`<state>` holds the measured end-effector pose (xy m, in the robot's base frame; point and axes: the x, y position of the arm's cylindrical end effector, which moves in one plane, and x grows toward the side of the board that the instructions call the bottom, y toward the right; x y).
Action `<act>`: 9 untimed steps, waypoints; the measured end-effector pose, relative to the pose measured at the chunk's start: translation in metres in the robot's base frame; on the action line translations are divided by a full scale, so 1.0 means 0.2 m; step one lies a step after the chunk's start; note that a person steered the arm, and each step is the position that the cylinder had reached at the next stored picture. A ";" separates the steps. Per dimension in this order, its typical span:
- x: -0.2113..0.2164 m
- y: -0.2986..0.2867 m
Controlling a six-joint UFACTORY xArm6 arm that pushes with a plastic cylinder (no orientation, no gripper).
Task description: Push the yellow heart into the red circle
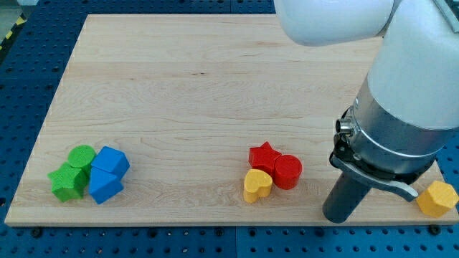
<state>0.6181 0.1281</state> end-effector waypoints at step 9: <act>-0.11 -0.71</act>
<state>0.5953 -0.0148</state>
